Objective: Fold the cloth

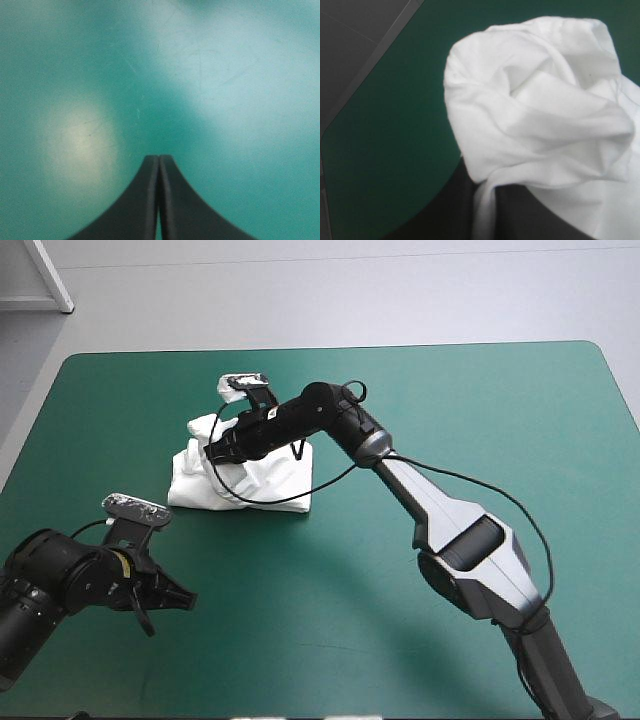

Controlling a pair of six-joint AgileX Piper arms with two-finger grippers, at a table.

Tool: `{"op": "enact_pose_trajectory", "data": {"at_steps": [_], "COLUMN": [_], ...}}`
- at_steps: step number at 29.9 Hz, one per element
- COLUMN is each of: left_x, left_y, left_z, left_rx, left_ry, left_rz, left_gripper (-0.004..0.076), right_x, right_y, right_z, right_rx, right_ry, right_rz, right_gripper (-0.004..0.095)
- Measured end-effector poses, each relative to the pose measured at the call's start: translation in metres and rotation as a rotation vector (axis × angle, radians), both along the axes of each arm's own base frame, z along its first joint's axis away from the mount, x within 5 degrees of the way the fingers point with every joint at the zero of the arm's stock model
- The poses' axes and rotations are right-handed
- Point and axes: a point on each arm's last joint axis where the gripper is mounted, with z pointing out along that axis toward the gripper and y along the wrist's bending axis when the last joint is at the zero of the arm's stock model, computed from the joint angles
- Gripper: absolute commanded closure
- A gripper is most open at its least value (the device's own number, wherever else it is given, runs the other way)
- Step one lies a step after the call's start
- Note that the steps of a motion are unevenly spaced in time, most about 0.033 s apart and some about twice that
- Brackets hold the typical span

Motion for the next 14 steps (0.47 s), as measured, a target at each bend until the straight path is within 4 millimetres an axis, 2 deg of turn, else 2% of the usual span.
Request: {"op": "enact_pose_trajectory", "data": {"at_steps": [1,5,6,8,11,14], "left_x": [-0.003,-0.008,-0.008,-0.009,-0.009,-0.009], "left_y": [0.002,0.007,0.008,0.008,0.008,0.008], "left_z": [-0.001,-0.004,-0.003,-0.003,-0.003,-0.003], "left_rx": [0.009,0.021,0.019,0.019,0.018,0.018], "left_ry": [-0.007,-0.021,-0.023,-0.024,-0.024,-0.024], "left_rz": [0.005,0.024,0.026,0.027,0.029,0.030], "left_gripper": [0.0734,0.0734,0.0734,0.0734,0.0734,0.0734], "right_x": [0.002,0.008,0.009,0.009,0.009,0.014], "right_y": [0.006,0.020,0.021,0.020,0.012,-0.010], "right_z": [-0.006,-0.025,-0.026,-0.024,-0.011,0.006], "right_rx": [0.011,0.033,0.032,0.018,-0.019,-0.114], "right_ry": [0.005,0.033,0.034,0.021,0.004,-0.005], "right_rz": [0.010,0.044,0.049,0.051,0.023,-0.042], "right_gripper": [0.0712,0.0242,0.0160,0.0117,0.0159,0.0186]}}
